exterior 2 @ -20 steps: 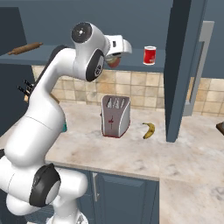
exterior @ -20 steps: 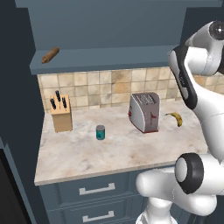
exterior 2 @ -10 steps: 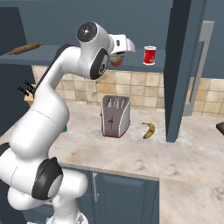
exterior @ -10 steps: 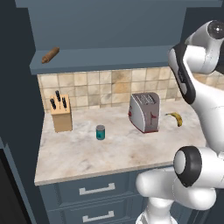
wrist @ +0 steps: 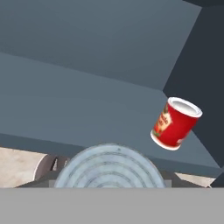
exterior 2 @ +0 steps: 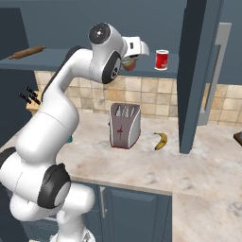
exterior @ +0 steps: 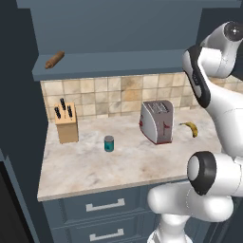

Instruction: Pick the cans from the counter and place them in their designated side in the cabinet.

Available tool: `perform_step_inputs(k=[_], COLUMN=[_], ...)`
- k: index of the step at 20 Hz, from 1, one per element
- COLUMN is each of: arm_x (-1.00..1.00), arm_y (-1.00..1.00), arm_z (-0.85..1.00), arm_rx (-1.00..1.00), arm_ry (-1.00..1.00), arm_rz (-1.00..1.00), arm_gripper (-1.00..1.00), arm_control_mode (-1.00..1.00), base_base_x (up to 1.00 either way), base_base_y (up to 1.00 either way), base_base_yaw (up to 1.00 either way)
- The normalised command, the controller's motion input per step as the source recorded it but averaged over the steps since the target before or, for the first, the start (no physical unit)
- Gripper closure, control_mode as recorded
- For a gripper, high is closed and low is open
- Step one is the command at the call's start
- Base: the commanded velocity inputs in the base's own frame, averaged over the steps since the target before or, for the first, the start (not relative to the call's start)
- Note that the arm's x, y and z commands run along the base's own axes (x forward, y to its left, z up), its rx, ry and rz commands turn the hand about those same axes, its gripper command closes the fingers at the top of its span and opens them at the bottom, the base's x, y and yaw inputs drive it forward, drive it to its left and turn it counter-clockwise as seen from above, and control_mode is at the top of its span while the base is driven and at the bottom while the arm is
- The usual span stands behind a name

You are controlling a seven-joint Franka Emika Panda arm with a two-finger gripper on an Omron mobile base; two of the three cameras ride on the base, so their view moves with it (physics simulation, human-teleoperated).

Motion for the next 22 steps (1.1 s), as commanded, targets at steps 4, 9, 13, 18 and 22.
perform_step_inputs(k=[4,9,13,18,22], arm_x=[0.16,0.17,0.19,0.16,0.14], arm_y=[-0.08,-0.07,-0.07,-0.08,-0.12], arm_z=[0.0,0.0,0.0,0.0,0.0], arm_rx=[0.0,0.0,0.0,0.0,0.0], arm_ry=[0.03,0.05,0.07,0.06,0.03], arm_rz=[0.0,0.0,0.0,0.0,0.0], arm_gripper=[1.0,1.0,1.0,1.0,1.0], arm_control_mode=[-1.0,-1.0,-1.0,-1.0,-1.0], base_base_x=[0.0,0.0,0.0,0.0,0.0], base_base_y=[0.0,0.0,0.0,0.0,0.0], base_base_yaw=[0.0,0.0,0.0,0.0,0.0])
